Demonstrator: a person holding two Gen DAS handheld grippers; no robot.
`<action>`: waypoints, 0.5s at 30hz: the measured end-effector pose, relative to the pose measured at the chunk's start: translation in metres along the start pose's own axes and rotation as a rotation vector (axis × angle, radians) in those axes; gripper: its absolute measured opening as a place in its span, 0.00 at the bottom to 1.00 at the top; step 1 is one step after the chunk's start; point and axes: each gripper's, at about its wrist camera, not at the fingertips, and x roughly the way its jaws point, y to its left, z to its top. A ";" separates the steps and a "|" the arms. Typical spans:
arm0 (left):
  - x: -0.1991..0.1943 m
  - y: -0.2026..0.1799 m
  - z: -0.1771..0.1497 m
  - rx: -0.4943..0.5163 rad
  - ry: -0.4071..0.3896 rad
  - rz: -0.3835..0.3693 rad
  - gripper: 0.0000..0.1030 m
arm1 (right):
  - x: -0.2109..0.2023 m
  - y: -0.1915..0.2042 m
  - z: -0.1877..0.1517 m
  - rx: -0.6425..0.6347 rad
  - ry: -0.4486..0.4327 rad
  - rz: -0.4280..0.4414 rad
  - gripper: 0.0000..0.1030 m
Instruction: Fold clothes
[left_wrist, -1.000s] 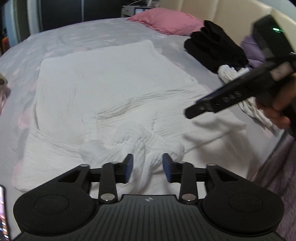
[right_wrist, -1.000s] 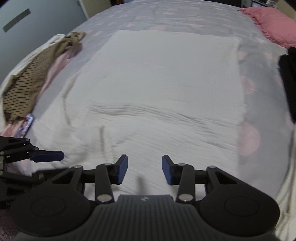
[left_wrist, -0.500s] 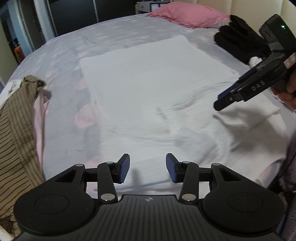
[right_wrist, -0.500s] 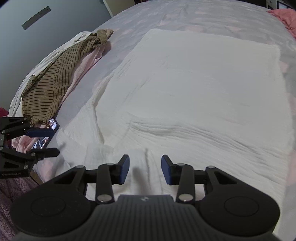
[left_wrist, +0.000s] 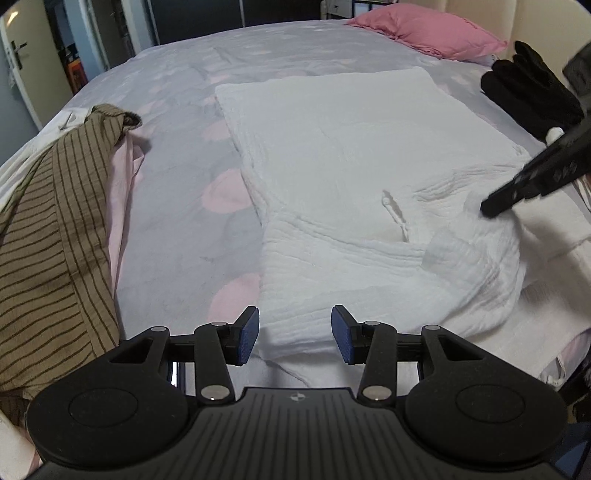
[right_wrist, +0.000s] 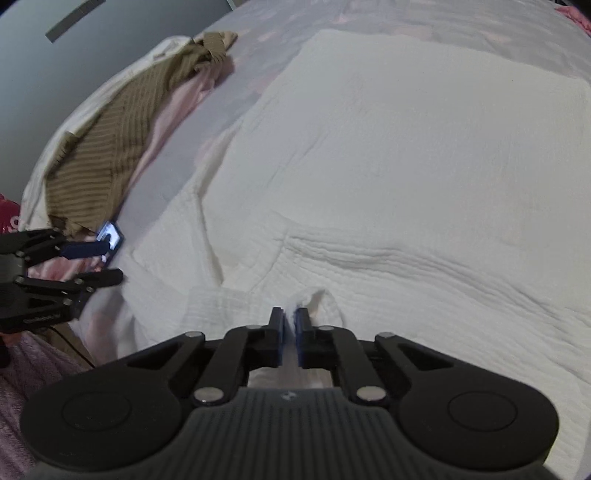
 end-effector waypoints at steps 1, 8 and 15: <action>0.000 -0.001 -0.001 0.010 0.000 0.004 0.40 | -0.008 0.001 0.000 0.000 -0.020 0.003 0.08; 0.001 -0.005 -0.001 0.038 0.009 0.027 0.40 | -0.089 0.005 0.007 -0.004 -0.256 0.019 0.07; 0.005 -0.006 -0.006 0.046 0.022 0.028 0.45 | -0.152 0.000 -0.005 -0.049 -0.430 -0.046 0.07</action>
